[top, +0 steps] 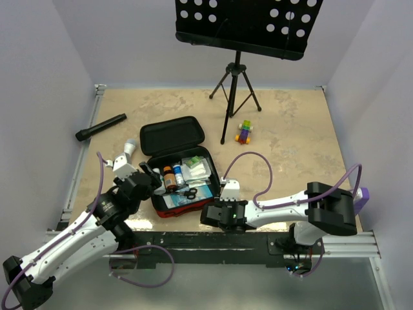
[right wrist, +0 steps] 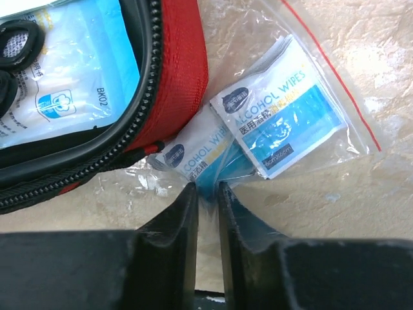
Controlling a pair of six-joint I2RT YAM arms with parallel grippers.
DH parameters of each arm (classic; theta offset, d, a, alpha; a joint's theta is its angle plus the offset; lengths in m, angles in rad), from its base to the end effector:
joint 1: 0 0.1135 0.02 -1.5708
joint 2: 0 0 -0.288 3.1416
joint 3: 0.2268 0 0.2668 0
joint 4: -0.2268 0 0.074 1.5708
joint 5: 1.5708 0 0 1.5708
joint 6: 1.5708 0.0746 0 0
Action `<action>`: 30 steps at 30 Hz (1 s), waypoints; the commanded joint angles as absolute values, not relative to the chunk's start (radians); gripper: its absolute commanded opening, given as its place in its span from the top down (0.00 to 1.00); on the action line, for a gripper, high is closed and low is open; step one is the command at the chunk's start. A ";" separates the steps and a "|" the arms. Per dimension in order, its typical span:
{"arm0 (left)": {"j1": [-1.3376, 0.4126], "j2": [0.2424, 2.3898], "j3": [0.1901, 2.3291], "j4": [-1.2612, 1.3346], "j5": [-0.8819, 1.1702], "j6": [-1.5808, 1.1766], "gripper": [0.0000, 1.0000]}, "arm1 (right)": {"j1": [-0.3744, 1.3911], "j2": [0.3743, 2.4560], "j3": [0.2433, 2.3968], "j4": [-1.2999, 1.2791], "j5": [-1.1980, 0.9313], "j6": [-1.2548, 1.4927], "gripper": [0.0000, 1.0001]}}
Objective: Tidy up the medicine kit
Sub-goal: Pick up the medical item at the center of the board, then place the medical item at the center of the board.
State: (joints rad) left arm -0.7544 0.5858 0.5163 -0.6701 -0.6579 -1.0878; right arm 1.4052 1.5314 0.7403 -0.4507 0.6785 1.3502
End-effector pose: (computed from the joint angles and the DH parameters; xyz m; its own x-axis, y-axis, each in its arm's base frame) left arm 0.1346 -0.0639 0.2249 -0.4165 -0.5702 -0.7081 -0.3361 0.8203 -0.4628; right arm 0.0918 0.2653 0.1336 -0.7508 0.1162 -0.6503 -0.0085 0.9826 0.1853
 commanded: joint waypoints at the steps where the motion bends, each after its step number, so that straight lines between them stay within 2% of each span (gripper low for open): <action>1: -0.750 0.577 0.531 -0.646 -0.660 -1.068 0.21 | 1.420 1.485 0.742 -0.547 0.635 1.419 0.85; 4: -0.750 0.566 0.537 -0.649 -0.664 -1.065 0.21 | 1.425 1.340 0.807 -0.713 0.692 1.480 0.90; 6: -0.750 0.561 0.545 -0.646 -0.666 -1.063 0.21 | 1.363 1.219 0.828 -0.756 0.728 1.442 0.92; 10: -0.750 0.566 0.548 -0.640 -0.666 -1.063 0.21 | 1.073 1.022 0.818 -0.657 0.746 1.188 0.96; 13: -0.750 0.571 0.542 -0.637 -0.661 -1.068 0.21 | 0.838 1.003 0.815 -0.528 0.680 1.001 0.96; 15: -0.750 0.568 0.538 -0.634 -0.660 -1.071 0.21 | 0.764 1.058 0.825 -0.505 0.664 0.970 0.96; 17: -0.750 0.569 0.535 -0.635 -0.663 -1.072 0.21 | 0.697 1.113 0.821 -0.463 0.635 0.931 0.87; 21: -0.750 0.566 0.543 -0.641 -0.667 -1.074 0.20 | 0.614 1.155 0.802 -0.368 0.513 0.858 0.40; 23: -0.750 0.561 0.552 -0.647 -0.676 -1.072 0.20 | 0.615 1.158 0.828 -0.371 0.492 0.841 0.31; 26: -0.750 0.557 0.568 -0.655 -0.689 -1.068 0.19 | 0.638 1.138 0.838 -0.341 0.410 0.827 0.27; 28: -0.750 0.558 0.580 -0.657 -0.701 -1.066 0.19 | 0.722 1.131 0.830 -0.295 0.374 0.857 0.22; 30: -0.750 0.564 0.589 -0.658 -0.706 -1.065 0.18 | 0.839 1.172 0.850 -0.287 0.368 0.903 0.09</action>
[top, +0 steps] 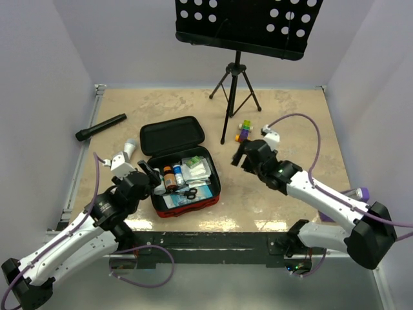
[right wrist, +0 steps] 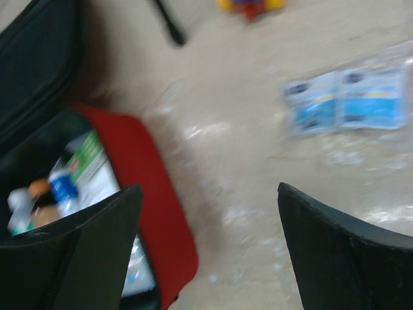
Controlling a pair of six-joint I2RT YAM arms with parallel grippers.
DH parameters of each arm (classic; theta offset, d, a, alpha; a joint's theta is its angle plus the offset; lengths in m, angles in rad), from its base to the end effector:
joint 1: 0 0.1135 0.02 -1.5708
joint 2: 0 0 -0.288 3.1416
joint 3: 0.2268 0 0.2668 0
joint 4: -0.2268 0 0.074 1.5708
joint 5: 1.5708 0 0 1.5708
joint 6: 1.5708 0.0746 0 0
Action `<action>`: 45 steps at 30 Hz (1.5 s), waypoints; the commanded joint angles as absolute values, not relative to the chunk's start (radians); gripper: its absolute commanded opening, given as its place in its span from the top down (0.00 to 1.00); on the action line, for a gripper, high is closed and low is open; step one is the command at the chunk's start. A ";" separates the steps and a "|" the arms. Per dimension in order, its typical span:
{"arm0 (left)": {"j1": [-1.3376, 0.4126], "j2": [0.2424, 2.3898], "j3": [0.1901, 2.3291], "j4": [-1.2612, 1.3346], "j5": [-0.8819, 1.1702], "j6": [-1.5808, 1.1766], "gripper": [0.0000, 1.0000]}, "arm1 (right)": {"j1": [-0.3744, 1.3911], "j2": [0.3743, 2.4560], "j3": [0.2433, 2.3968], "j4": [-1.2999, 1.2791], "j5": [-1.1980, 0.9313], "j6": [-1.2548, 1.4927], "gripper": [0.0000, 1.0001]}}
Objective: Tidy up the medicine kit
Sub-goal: Place the medical item at the center of the board, then adjust the medicine box at the center of the board.
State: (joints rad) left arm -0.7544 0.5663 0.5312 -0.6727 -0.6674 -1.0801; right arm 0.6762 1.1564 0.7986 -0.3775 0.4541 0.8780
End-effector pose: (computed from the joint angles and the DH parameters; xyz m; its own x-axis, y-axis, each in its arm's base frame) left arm 0.1334 -0.0620 0.2326 -0.3955 -0.5790 -0.7130 -0.3259 0.8142 -0.4805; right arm 0.2335 0.1454 0.2477 -0.5717 0.4279 -0.7001 0.2054 0.9007 0.3827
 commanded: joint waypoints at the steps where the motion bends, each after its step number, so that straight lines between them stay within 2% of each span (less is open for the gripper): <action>1: -0.750 0.568 0.591 -0.660 -0.706 -1.066 0.18 | 0.889 1.204 0.863 -0.293 0.368 0.925 0.07; 4: -0.750 0.571 0.589 -0.661 -0.701 -1.069 0.18 | 0.965 1.287 0.864 -0.278 0.367 0.975 0.05; 11: -0.750 0.552 0.584 -0.689 -0.703 -1.071 0.18 | 0.997 1.426 0.841 -0.252 0.406 0.962 0.06; 14: -0.750 0.542 0.591 -0.699 -0.704 -1.069 0.18 | 0.996 1.471 0.877 -0.287 0.460 0.917 0.14; 21: -0.750 0.529 0.597 -0.707 -0.703 -1.066 0.17 | 0.956 1.473 0.946 -0.390 0.575 0.792 0.42; 23: -0.752 0.529 0.597 -0.707 -0.701 -1.065 0.17 | 0.918 1.447 0.942 -0.405 0.578 0.759 0.46; 27: -0.750 0.534 0.595 -0.696 -0.700 -1.058 0.17 | 0.812 1.390 0.916 -0.400 0.554 0.686 0.45; 34: -0.750 0.568 0.594 -0.649 -0.666 -1.049 0.15 | 0.667 1.399 0.917 -0.356 0.503 0.595 0.25; 38: -0.752 0.578 0.588 -0.605 -0.655 -1.051 0.13 | 0.657 1.384 0.965 -0.362 0.506 0.606 0.20; 41: -0.738 0.578 0.574 -0.543 -0.647 -1.058 0.12 | 0.663 1.254 0.953 -0.312 0.395 0.649 0.17; 45: -0.716 0.615 0.572 -0.471 -0.617 -1.077 0.12 | 0.725 1.183 0.905 -0.310 0.275 0.777 0.11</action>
State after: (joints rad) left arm -0.7364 0.5831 0.5552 -0.5854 -0.6426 -1.0775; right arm 0.6655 1.2751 0.9123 -0.3641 0.3935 0.6636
